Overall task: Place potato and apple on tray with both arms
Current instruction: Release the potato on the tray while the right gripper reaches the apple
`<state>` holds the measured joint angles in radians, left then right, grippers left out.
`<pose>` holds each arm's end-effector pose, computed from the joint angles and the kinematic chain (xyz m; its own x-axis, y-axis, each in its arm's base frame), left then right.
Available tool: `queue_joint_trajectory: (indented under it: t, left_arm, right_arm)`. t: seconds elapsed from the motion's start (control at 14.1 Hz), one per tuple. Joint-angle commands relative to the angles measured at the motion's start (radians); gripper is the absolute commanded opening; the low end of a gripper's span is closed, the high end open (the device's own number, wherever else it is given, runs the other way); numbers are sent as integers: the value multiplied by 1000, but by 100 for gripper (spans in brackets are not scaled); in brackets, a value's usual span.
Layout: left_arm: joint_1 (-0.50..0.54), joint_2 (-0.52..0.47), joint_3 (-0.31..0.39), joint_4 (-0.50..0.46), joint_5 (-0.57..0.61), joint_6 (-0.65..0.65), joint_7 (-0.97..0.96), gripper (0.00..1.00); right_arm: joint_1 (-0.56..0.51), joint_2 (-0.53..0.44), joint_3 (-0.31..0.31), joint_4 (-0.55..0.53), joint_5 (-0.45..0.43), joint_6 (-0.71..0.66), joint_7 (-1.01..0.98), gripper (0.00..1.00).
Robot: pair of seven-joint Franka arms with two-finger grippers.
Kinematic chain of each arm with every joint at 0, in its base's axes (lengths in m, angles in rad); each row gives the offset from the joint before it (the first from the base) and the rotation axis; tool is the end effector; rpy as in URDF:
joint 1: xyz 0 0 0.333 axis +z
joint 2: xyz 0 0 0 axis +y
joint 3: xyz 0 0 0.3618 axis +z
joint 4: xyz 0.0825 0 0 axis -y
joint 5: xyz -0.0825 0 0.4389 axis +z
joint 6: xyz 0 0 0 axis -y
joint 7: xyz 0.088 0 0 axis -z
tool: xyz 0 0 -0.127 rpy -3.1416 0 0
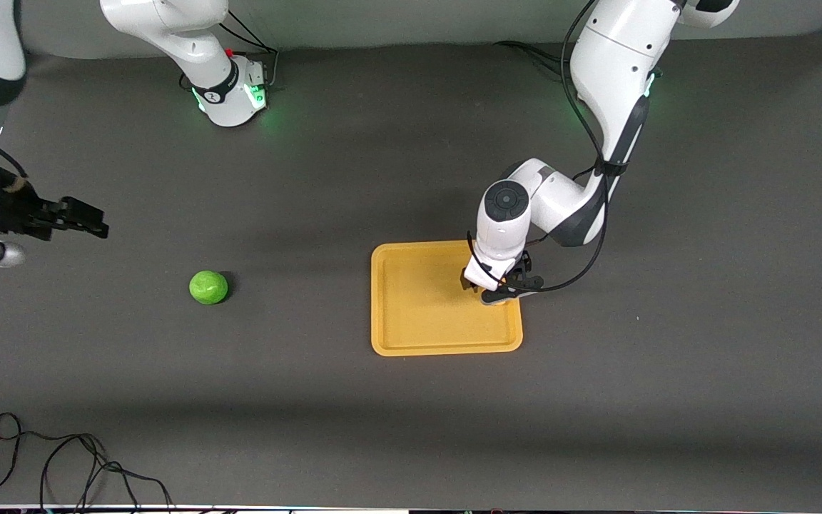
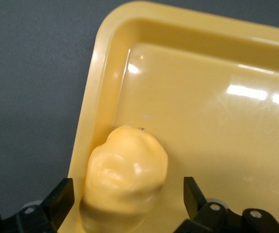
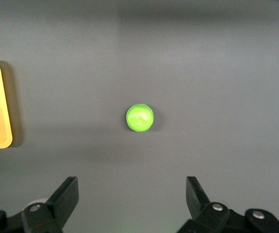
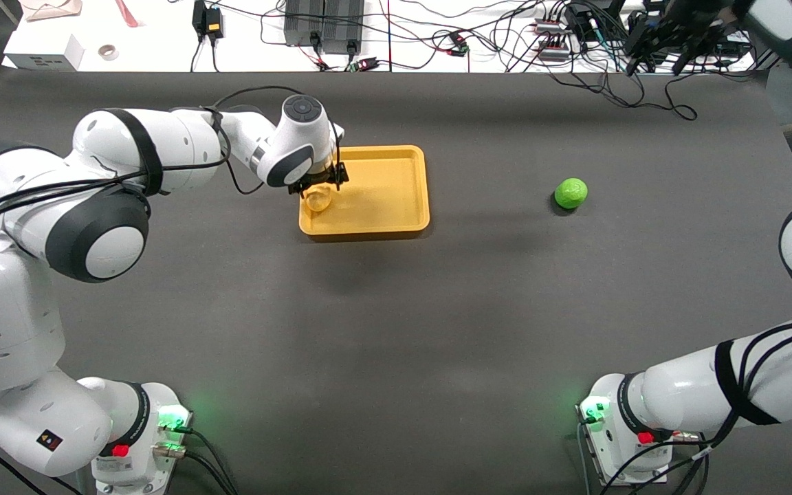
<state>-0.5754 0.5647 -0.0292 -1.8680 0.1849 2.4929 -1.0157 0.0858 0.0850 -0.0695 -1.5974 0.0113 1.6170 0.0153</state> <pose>0.5832 -0.4002 0.1938 0.9568 0.2663 0.1170 0.2692 -0.9630 -0.0093 0.6376 0.0134 0.5872 0.9979 0.0003 -0.0652 0.0000 -1.0000 -0.0043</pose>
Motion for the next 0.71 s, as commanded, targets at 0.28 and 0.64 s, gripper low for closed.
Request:
queue_joint_trajectory:
  t: [0.28, 0.64]
  left_arm:
    - [104, -159, 8, 99, -21, -285, 201, 100]
    - [288, -351, 11, 104, -171, -533, 624, 100]
  right_arm:
    - [8, -74, -4, -447, 16, 452, -26, 98]
    - [8, -7, -4, -654, 12, 789, -57, 98]
